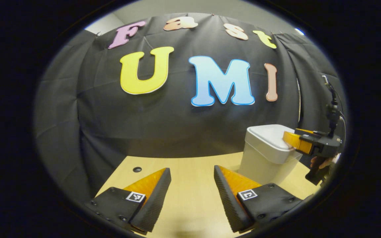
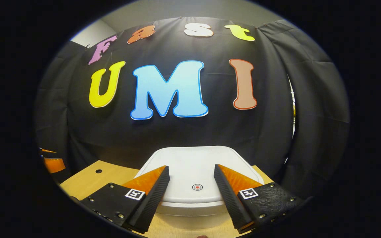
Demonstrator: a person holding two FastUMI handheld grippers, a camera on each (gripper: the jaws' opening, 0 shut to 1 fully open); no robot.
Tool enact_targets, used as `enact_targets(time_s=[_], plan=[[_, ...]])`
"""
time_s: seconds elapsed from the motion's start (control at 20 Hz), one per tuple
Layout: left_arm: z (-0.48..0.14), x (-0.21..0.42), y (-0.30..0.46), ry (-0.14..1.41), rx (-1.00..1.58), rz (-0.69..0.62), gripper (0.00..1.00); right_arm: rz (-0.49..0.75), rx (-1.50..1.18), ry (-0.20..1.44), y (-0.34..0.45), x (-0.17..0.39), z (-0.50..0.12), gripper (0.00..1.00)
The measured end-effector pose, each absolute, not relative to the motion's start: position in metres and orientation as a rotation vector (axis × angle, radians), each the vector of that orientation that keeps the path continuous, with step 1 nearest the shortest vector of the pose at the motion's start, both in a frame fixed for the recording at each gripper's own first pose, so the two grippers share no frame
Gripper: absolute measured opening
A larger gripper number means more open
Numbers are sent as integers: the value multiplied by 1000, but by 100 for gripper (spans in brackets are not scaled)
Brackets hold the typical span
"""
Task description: Press the lid of the desktop garbage bin to open it, pick up the crumpled paper on the desktop and throw it into the bin, then pick up the pop can on the desktop and drop it into the bin, and finally close the garbage bin lid.
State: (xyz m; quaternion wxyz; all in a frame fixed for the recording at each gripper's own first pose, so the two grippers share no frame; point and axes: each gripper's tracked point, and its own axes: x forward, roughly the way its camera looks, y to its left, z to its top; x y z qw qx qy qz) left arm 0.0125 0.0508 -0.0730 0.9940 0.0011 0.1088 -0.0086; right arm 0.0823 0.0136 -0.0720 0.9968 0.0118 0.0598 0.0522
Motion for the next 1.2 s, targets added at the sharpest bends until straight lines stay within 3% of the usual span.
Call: enact_targets(time_s=[0.2,0.45,0.5,0.7,1.15,1.2], plan=[[-47,12,55,179,21,-5,87,100,17,91,18,65,-41,96],[0,8,40,103,17,-27,89,128,22,1,37,29,16,96],[10,5,37,92,18,-29,84,139,34,-9,42,21,27,96],[46,-15,34,37,48,-56,88,156,69,-67,54,-10,64,96],[80,-32,-35,-9,67,-198,84,87,41,-122,30,-62,82,96],[80,-34,-45,-9,61,-201,89,82,38,-121,19,-68,79,96]])
